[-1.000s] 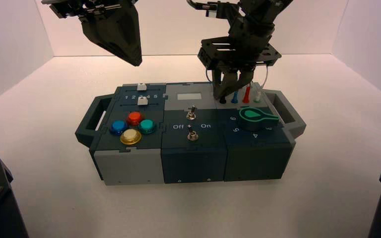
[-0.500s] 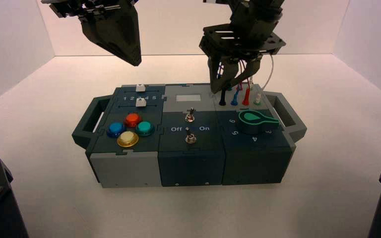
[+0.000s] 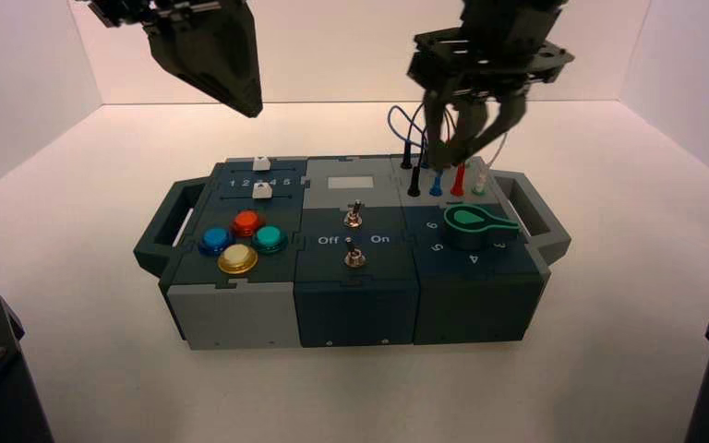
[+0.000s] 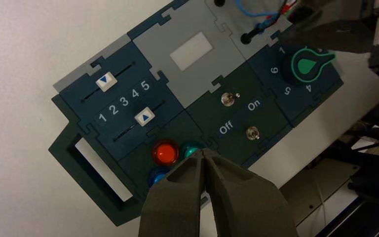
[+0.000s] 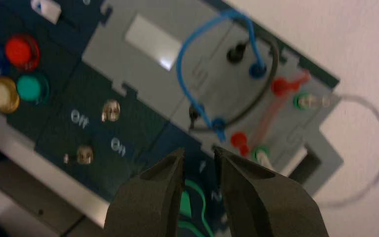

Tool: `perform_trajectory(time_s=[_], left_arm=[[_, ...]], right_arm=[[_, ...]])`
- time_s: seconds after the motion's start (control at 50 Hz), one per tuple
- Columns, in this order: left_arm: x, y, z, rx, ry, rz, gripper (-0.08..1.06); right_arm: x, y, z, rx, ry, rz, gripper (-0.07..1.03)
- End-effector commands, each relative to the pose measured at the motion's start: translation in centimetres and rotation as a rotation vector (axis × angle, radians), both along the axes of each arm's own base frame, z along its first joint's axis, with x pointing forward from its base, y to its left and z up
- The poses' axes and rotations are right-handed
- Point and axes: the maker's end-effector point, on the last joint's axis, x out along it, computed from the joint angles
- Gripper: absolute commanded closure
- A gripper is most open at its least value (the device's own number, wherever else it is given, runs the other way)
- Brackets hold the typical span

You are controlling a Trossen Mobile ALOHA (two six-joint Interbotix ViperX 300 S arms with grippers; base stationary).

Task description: Insert the black wire.

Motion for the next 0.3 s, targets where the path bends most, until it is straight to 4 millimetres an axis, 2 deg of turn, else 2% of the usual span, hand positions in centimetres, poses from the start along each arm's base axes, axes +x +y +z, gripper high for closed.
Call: perform_trajectory(time_s=[0.02, 0.3], left_arm=[[0.44, -0.34, 1.32, -0.026, -0.04, -0.007, 1.01], [0.29, 0.04, 1.11, -0.008, -0.042, -0.014, 1.01]], right_arm=[[-0.51, 0.3, 1.55, 0.024, -0.022, 0.019, 0.62], [-0.84, 0.15, 2.27, 0.045, -0.039, 0.017, 0.62]])
